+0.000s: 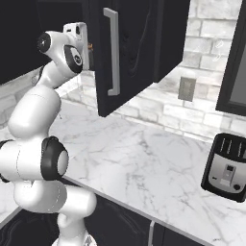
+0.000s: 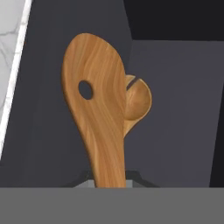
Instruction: Organize the utensils by type. Pick up the wooden spoons from the counter and place them in the open cabinet. Then pick up the metallic utensils from the counter and place them in the open drawer.
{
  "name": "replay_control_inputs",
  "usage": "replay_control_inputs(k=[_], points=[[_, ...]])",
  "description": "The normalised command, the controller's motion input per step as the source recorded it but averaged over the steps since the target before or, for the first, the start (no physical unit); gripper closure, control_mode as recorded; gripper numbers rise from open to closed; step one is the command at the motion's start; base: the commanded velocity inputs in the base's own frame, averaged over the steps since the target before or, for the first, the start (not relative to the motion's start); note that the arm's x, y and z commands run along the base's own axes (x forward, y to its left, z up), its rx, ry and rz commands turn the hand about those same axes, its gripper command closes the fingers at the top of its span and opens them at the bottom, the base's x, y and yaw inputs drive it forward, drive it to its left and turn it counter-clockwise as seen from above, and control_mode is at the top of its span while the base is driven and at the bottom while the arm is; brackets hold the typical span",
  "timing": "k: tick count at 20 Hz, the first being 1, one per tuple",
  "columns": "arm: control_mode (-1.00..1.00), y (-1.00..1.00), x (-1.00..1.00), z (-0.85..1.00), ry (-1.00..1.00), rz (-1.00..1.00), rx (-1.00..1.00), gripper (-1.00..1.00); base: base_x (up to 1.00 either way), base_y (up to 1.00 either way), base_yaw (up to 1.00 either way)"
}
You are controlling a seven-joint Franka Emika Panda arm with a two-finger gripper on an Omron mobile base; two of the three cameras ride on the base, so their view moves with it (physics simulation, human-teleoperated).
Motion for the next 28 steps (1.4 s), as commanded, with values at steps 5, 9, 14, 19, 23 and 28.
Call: replay_control_inputs(k=[5, 9, 14, 19, 23, 28], points=[[-1.00, -0.10, 0.29, -0.03, 0.07, -0.05, 0.05, 1.00, 0.00, 0.00, 0.00], [-1.00, -0.11, 0.16, -0.25, 0.04, -0.03, 0.11, 1.00, 0.00, 0.00, 0.00], [-1.00, -0.12, 0.12, -0.30, 0.00, -0.01, 0.08, 1.00, 0.00, 0.00, 0.00], [-1.00, -0.16, 0.19, -0.13, 0.00, 0.00, 0.05, 1.00, 0.00, 0.00, 0.00], [-1.00, -0.16, 0.10, -0.15, 0.00, 0.00, 0.02, 1.00, 0.00, 0.00, 0.00], [-1.00, -0.11, 0.12, -0.15, 0.00, 0.00, 0.03, 1.00, 0.00, 0.00, 0.00]])
